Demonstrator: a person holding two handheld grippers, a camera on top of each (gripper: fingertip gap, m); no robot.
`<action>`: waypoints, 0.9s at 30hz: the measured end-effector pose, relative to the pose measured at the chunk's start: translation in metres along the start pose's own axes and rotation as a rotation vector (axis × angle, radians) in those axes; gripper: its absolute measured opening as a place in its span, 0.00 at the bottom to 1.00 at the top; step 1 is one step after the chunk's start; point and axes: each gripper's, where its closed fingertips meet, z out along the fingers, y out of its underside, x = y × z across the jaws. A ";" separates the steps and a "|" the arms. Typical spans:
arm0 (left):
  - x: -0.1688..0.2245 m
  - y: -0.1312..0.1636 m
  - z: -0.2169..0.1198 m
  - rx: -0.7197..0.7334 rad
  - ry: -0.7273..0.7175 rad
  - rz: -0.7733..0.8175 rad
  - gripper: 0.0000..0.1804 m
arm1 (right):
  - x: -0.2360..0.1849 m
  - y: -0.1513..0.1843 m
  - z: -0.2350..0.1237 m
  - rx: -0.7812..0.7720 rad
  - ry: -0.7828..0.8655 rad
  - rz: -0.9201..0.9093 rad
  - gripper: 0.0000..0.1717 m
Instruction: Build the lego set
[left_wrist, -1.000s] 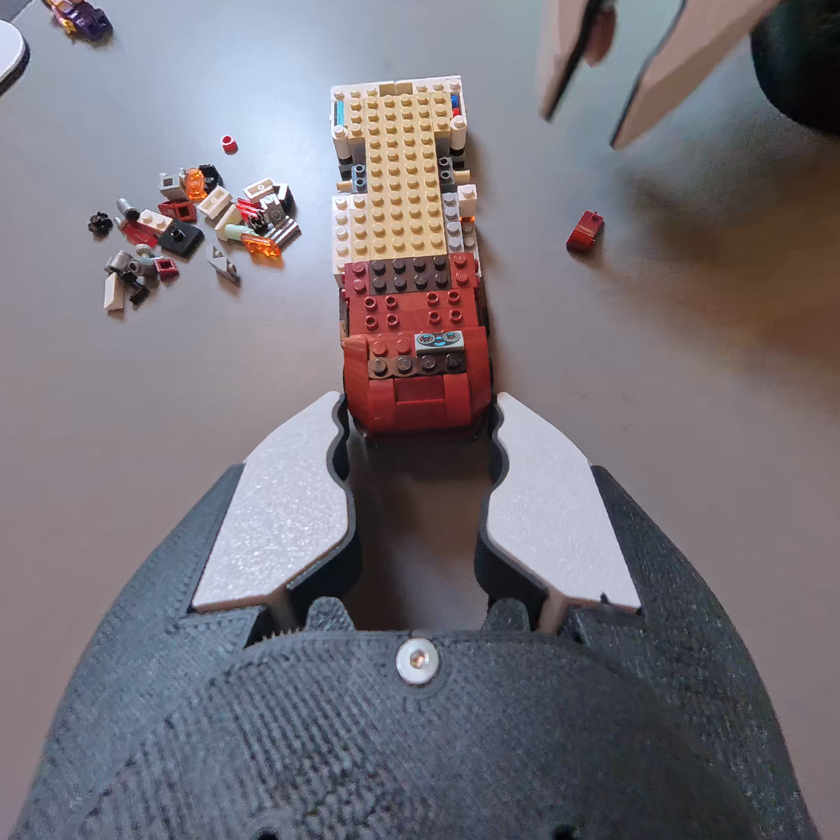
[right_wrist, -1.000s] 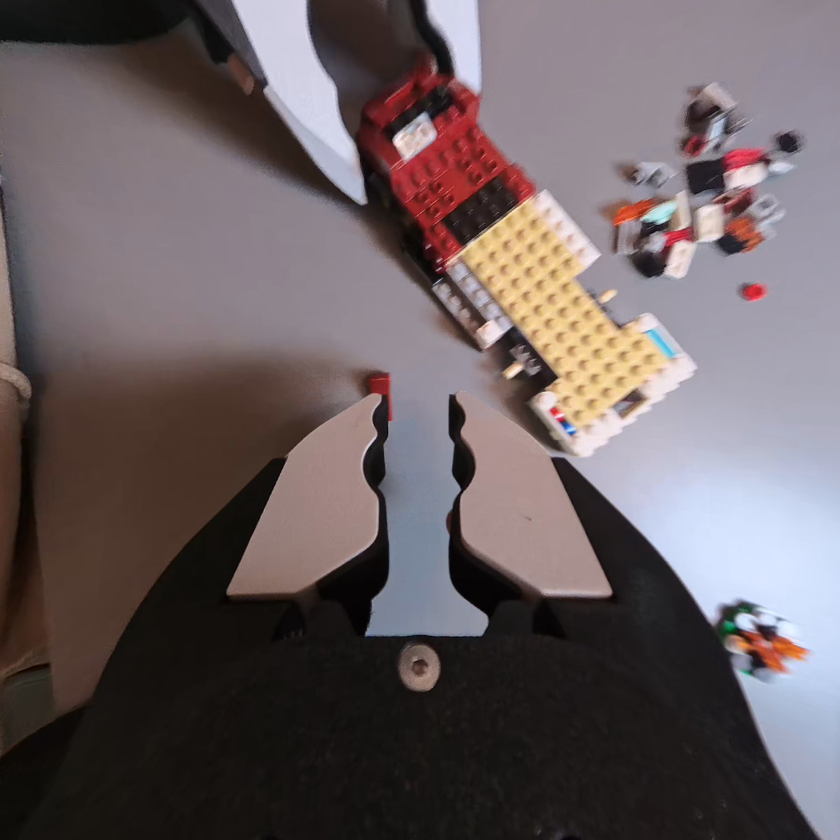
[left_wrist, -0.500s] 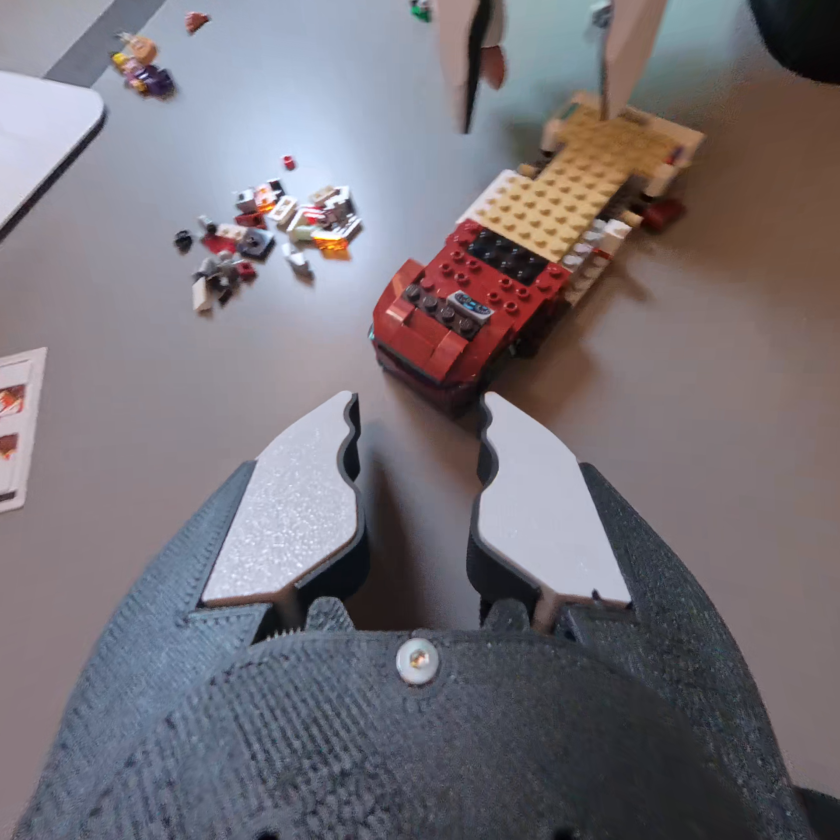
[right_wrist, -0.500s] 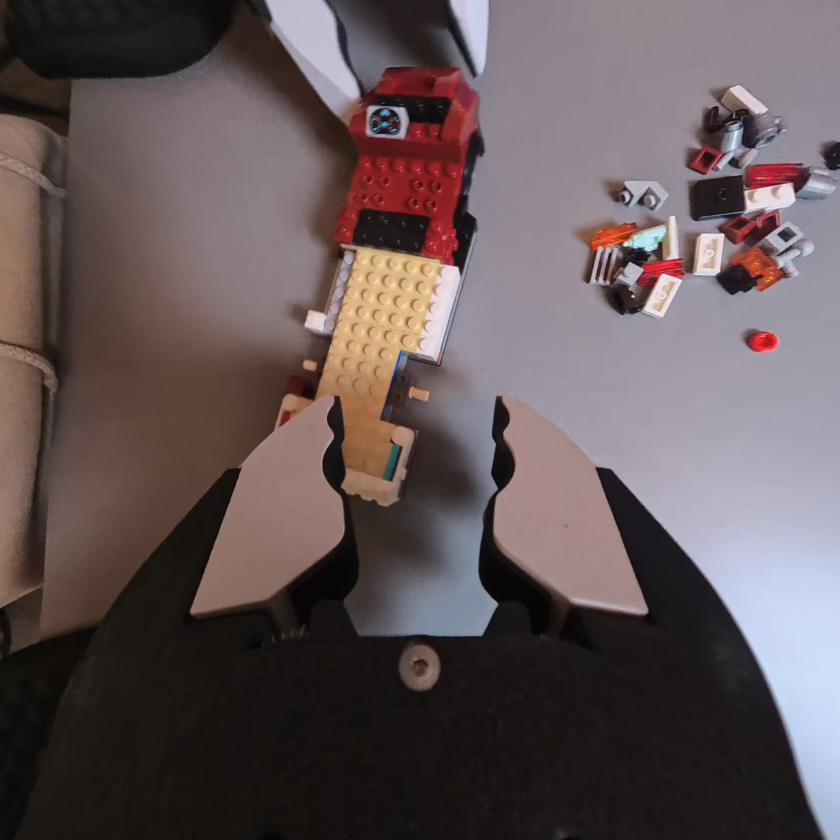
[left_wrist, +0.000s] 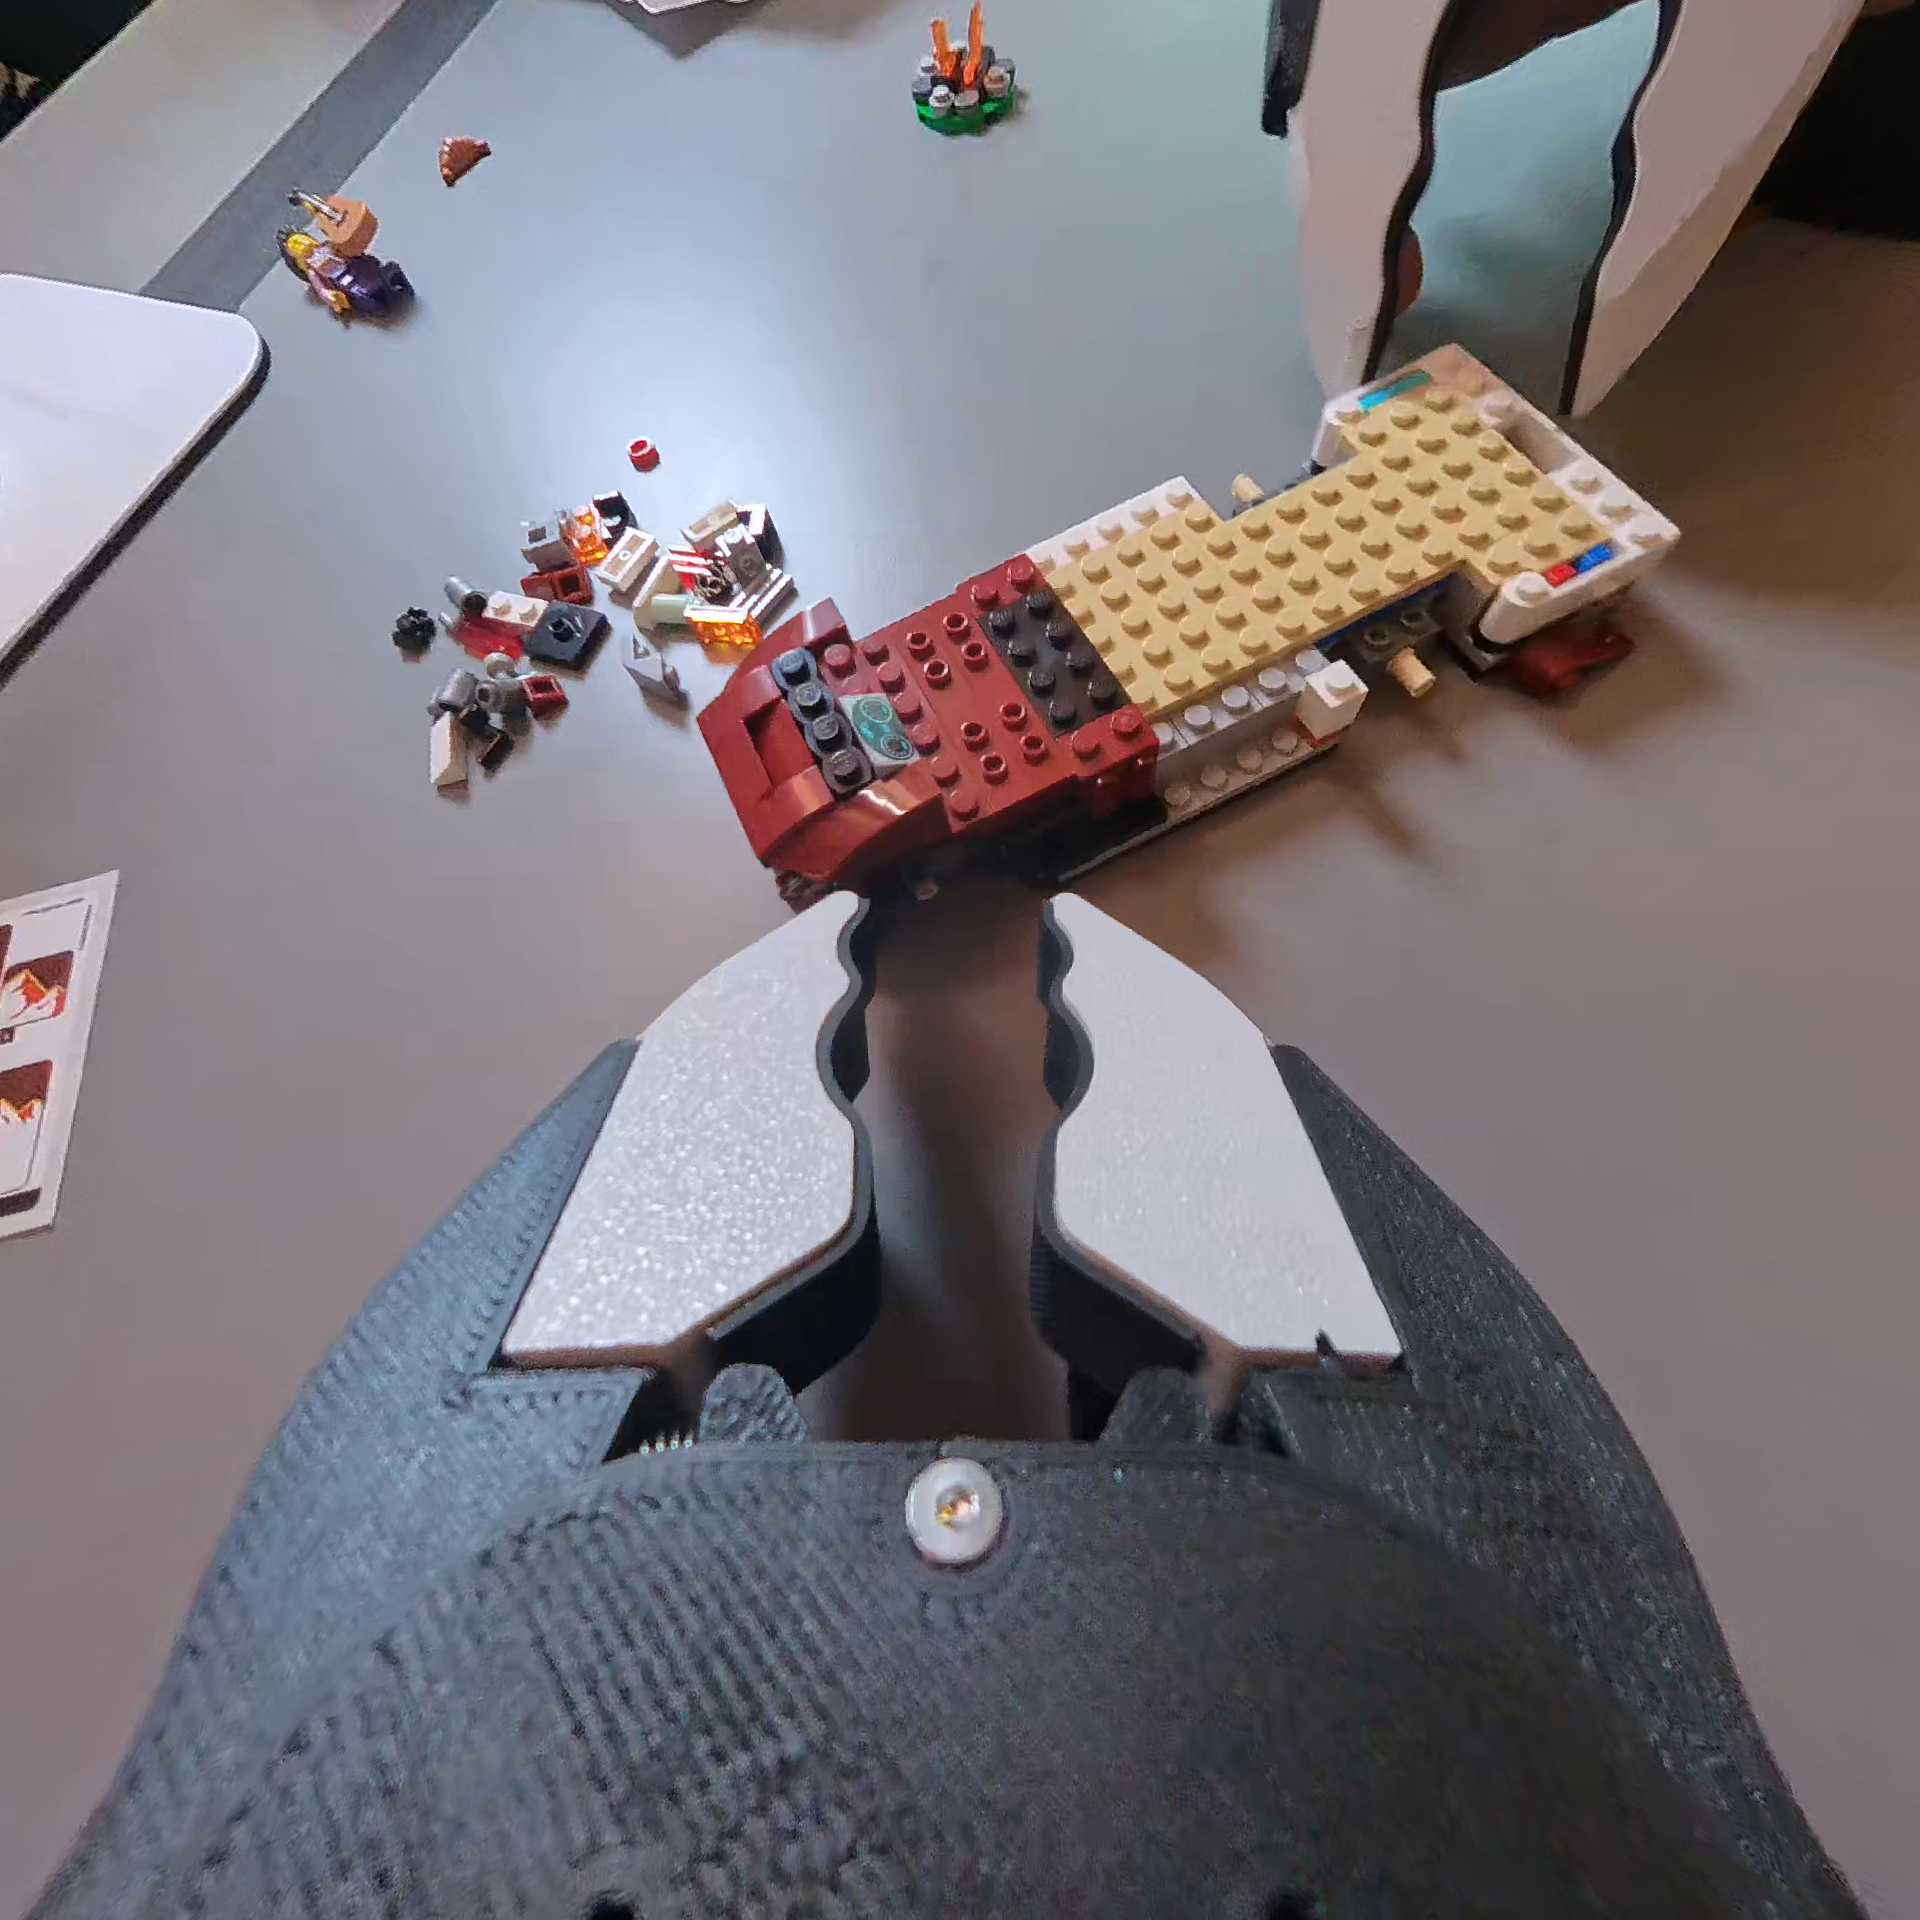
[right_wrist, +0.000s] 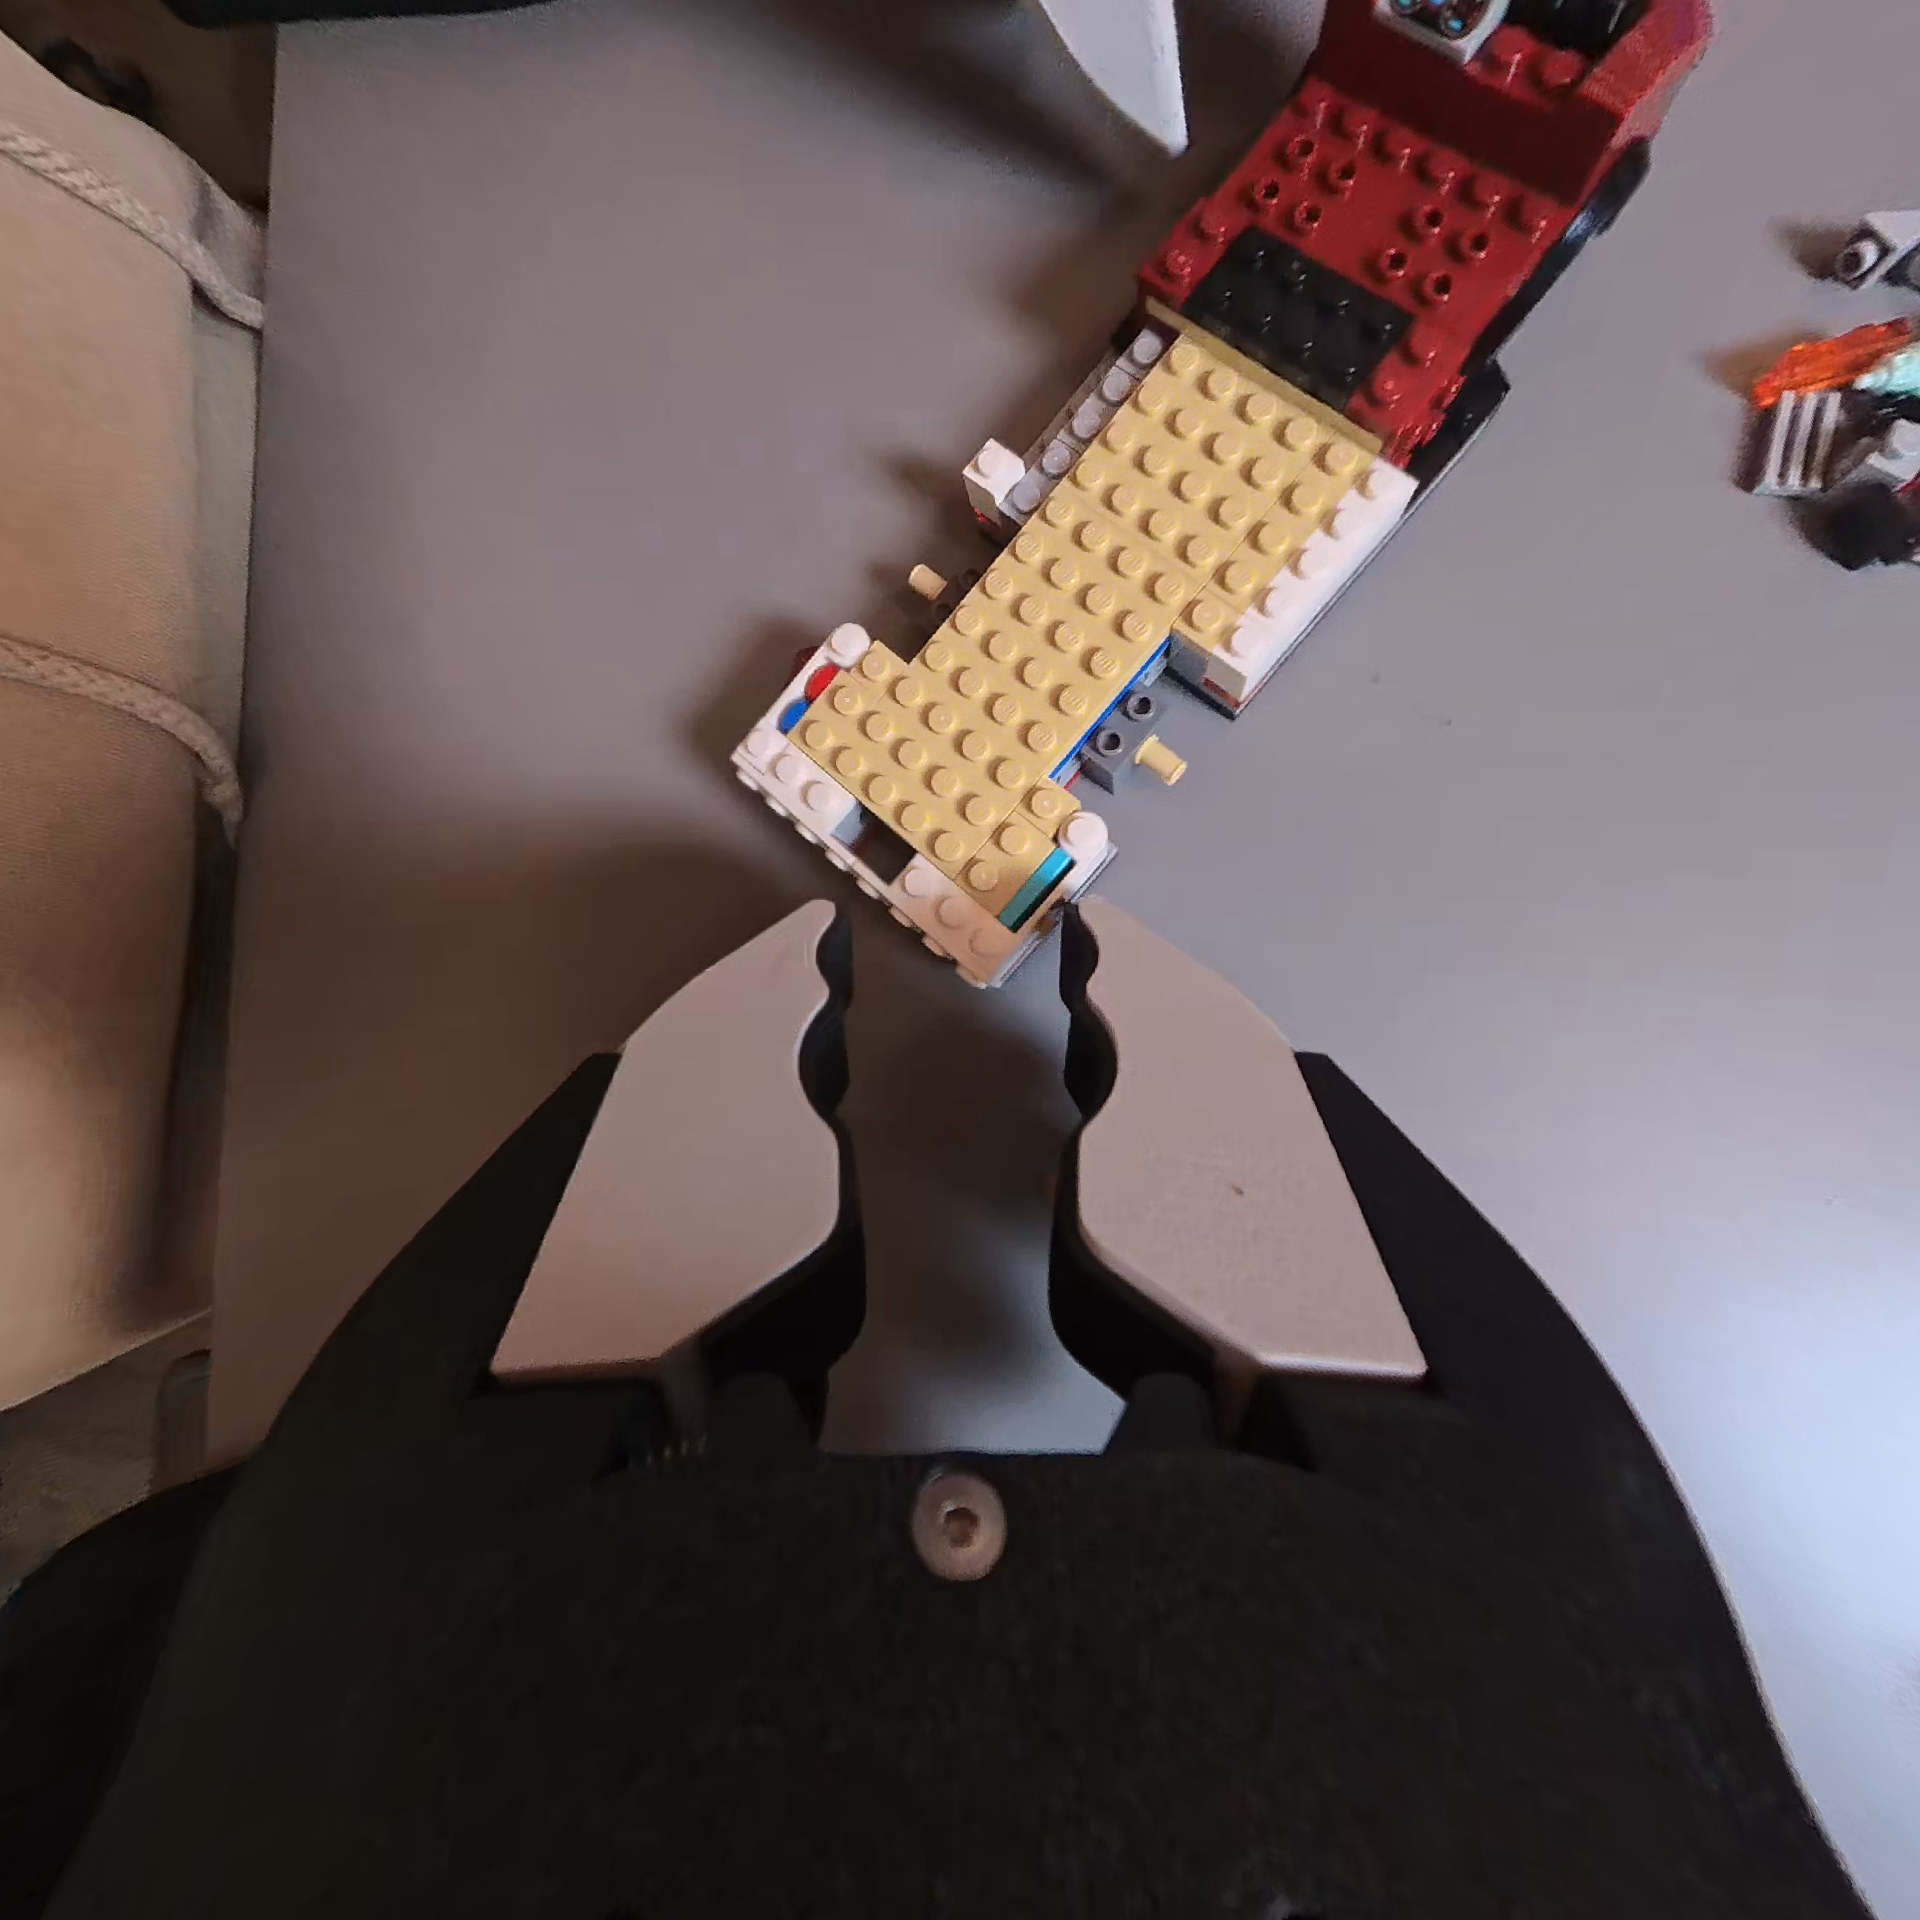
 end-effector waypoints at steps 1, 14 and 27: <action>-0.001 -0.002 0.002 0.004 -0.013 -0.005 0.17 | 0.000 -0.001 0.002 0.000 0.022 -0.008 0.20; -0.020 -0.003 0.002 0.027 -0.115 -0.080 0.17 | 0.011 -0.020 0.014 0.065 0.146 0.016 0.16; -0.016 -0.003 0.001 0.034 -0.093 -0.072 0.18 | -0.005 -0.031 0.023 0.077 0.146 -0.043 0.14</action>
